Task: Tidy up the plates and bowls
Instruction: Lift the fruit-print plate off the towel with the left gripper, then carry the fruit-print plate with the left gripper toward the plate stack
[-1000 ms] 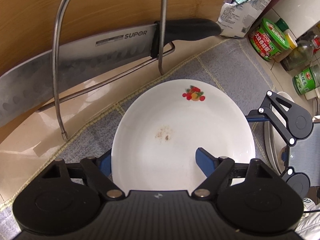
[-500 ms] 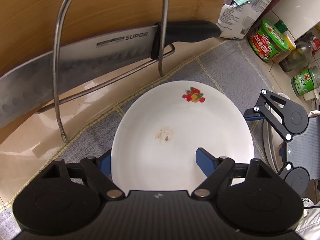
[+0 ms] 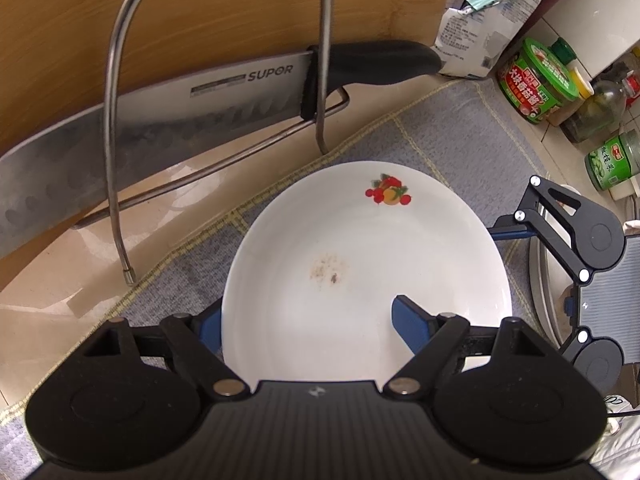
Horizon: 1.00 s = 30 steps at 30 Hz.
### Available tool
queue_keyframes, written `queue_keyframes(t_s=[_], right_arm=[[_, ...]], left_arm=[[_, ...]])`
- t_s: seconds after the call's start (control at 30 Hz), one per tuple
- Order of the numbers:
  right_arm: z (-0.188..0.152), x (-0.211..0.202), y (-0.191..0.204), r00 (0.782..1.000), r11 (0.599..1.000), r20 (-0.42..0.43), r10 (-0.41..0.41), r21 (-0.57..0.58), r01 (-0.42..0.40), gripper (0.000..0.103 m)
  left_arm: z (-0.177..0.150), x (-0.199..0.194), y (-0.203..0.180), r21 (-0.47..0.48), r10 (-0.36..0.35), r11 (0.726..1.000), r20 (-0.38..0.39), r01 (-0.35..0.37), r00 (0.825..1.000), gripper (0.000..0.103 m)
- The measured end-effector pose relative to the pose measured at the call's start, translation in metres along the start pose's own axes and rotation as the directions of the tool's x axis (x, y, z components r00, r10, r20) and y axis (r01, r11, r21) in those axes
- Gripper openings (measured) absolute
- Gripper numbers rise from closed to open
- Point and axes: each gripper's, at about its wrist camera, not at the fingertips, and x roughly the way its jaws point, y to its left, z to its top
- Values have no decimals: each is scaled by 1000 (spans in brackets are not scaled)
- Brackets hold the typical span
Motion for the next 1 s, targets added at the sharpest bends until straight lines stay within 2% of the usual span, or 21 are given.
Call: queue_keyframes(t_s=[0.23,1.0], right_arm=[[0,-1,2,1000,1000,0,-5,-5,5,103],[-1,-31,14,1000,1000,24,-12,14,12,103]], left_arm=[[-1,1,-7,12,35,999,1,-35,999,83],[-13,-33,-25,27,43,999,56,-45,998,83]])
